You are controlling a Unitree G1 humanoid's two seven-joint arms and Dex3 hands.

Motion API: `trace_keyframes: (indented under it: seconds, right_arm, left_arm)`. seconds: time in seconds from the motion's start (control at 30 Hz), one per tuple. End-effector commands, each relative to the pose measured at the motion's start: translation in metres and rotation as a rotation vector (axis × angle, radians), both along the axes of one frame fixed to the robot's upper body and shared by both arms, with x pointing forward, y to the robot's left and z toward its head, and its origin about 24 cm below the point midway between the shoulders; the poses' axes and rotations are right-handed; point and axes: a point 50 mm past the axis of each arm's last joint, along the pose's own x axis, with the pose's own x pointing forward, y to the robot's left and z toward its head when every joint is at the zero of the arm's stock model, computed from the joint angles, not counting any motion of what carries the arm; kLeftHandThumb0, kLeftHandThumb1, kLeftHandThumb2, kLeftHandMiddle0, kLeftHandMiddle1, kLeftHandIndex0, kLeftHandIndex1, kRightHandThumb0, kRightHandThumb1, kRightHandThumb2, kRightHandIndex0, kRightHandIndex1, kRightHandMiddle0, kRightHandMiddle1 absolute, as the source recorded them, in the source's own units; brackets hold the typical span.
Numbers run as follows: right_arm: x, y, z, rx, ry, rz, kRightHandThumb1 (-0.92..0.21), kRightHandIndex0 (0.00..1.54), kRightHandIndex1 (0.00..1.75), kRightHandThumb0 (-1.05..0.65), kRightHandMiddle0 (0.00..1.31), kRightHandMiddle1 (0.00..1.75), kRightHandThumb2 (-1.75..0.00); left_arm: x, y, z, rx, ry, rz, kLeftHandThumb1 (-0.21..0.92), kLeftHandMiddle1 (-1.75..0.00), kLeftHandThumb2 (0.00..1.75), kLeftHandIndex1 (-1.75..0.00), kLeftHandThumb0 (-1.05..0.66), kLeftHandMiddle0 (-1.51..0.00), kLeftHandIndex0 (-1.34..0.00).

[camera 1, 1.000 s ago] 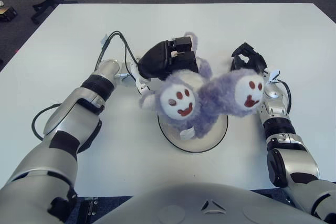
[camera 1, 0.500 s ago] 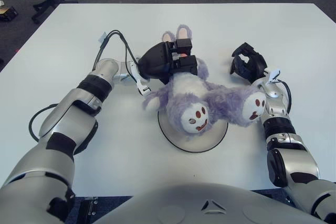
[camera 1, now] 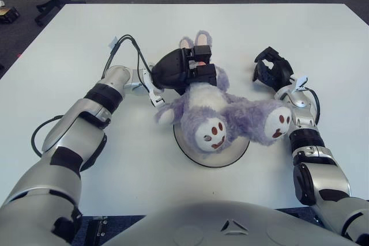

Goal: Put the doll into the plate.

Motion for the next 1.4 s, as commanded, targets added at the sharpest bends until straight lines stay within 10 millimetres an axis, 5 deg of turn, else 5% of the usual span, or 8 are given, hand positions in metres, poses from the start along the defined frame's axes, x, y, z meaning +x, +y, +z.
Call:
trace_keyframes:
  seconds: [0.0,0.6,0.7,0.77,1.07,1.2,1.37]
  right_arm:
    - [-0.008,-0.002,-0.022,0.002,0.106,-0.003,-0.7,0.86,1.75,-0.38,0.34,1.75,-0.81]
    - [-0.007,-0.001,-0.021,-0.001,0.106,-0.004,-0.69,0.86,1.75,-0.38,0.34,1.75,-0.82]
    - [-0.007,-0.001,-0.021,-0.002,0.106,-0.005,-0.69,0.86,1.75,-0.38,0.34,1.75,-0.82]
    - [-0.007,0.0,-0.021,-0.003,0.106,-0.005,-0.69,0.86,1.75,-0.38,0.34,1.75,-0.82]
    - [-0.007,0.0,-0.021,-0.004,0.106,-0.006,-0.69,0.86,1.75,-0.38,0.35,1.75,-0.82]
    - [-0.007,0.0,-0.021,-0.006,0.105,-0.006,-0.69,0.86,1.75,-0.38,0.35,1.75,-0.82]
    - [-0.007,0.0,-0.021,-0.006,0.104,-0.006,-0.69,0.86,1.75,-0.38,0.35,1.75,-0.82]
  left_arm:
    - [0.0,0.003,0.002,-0.01,0.003,0.005,0.88,-1.75,0.12,-1.75,0.01,-0.87,-0.65]
    - [-0.006,0.004,0.009,0.089,0.033,-0.015,0.92,-1.75,0.06,-1.75,-0.06,-0.72,-0.54]
    - [-0.008,0.005,0.009,0.132,0.041,-0.01,0.92,-1.34,0.18,-1.64,-0.02,-0.65,-0.38]
    - [-0.01,0.006,0.01,0.136,0.048,-0.006,0.92,-1.25,0.21,-1.6,-0.02,-0.64,-0.34]
    - [-0.013,0.007,0.011,0.154,0.075,0.007,0.92,-1.22,0.24,-1.53,-0.01,-0.62,-0.3]
    - [-0.016,0.009,0.012,0.17,0.09,0.011,0.92,-1.41,0.26,-0.89,0.27,-0.49,-0.23]
    - [-0.017,0.009,0.013,0.171,0.1,0.013,0.92,-1.45,0.27,-0.72,0.33,-0.46,-0.23]
